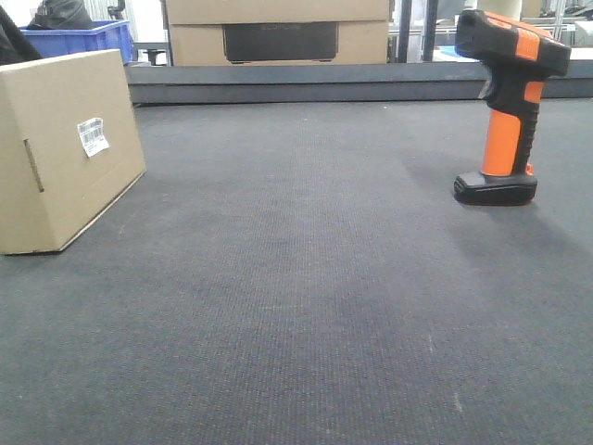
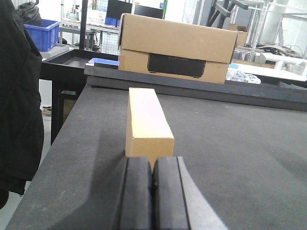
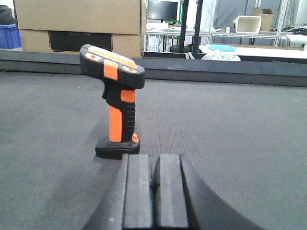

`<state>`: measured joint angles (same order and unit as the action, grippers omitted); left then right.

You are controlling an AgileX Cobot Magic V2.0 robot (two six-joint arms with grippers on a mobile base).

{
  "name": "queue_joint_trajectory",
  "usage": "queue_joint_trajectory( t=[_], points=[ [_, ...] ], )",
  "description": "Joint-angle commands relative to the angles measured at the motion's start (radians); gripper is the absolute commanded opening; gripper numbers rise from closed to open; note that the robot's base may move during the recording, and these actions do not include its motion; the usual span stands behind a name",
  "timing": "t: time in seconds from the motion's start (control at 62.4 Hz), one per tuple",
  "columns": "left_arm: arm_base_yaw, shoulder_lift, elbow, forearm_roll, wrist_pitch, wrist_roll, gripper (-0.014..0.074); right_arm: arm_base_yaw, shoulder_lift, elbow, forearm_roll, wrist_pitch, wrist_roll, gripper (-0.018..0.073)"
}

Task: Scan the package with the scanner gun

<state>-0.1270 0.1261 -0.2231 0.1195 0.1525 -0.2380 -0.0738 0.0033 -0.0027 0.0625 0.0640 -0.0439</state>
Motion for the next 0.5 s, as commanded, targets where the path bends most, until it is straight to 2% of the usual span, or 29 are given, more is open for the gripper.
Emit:
queue_joint_trajectory(
  t=[0.0,0.481],
  points=[
    [0.004,-0.003,0.001,-0.002,-0.018,-0.005,-0.0111,-0.003,-0.003,0.003,0.002,-0.025,-0.009,-0.0168],
    [0.004,-0.003,0.001,-0.002,-0.018,-0.005,-0.0111,-0.003,-0.003,0.003,0.002,-0.027,-0.009,-0.0168]
  ],
)
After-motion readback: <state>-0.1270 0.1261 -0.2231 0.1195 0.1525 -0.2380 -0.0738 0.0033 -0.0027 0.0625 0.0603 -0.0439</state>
